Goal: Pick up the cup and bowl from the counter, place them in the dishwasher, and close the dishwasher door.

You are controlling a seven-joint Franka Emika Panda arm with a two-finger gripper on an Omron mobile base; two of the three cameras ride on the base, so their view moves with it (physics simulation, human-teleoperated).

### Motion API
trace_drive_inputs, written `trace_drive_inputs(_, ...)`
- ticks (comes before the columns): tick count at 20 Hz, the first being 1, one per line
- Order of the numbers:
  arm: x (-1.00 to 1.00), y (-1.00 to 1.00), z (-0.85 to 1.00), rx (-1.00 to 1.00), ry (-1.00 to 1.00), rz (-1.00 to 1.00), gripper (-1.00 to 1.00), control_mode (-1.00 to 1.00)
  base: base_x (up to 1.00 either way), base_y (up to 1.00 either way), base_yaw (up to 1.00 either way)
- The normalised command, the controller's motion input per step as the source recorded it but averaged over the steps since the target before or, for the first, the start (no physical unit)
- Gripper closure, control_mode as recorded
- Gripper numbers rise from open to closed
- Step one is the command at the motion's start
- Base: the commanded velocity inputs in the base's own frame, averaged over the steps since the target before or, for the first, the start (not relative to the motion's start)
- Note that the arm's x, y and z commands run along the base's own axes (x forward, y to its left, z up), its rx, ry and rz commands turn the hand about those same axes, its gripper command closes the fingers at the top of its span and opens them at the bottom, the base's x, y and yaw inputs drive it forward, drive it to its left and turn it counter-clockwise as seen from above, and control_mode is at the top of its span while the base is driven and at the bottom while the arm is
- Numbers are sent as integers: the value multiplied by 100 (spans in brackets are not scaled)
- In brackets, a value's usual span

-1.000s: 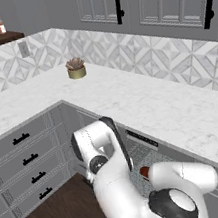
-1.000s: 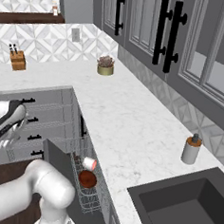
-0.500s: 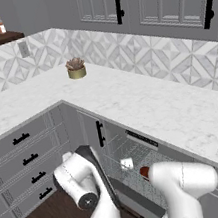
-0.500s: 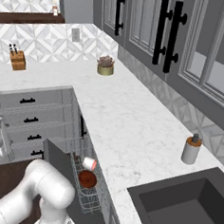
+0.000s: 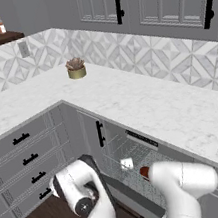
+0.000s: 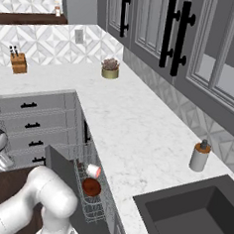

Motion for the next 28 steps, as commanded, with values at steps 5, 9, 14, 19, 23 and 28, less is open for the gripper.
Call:
trace_drive_inputs(5, 31, 21, -69, -67, 43, 26, -100, -100, 0, 0, 0)
trace_drive_inputs(9, 9, 36, -76, -59, 41, 16, -100, -100, 0, 0, 0)
trace_drive_inputs(14, -2, 61, -49, -51, 23, 13, -100, -100, 0, 0, 0)
trace_drive_inputs(19, -12, 79, -27, -42, 10, 17, -100, -100, 0, 0, 0)
trace_drive_inputs(23, -7, 73, -40, -41, 11, 17, -100, -100, 0, 0, 0)
trace_drive_inputs(28, 19, 57, -59, -41, 28, 13, -100, -100, 0, 0, 0)
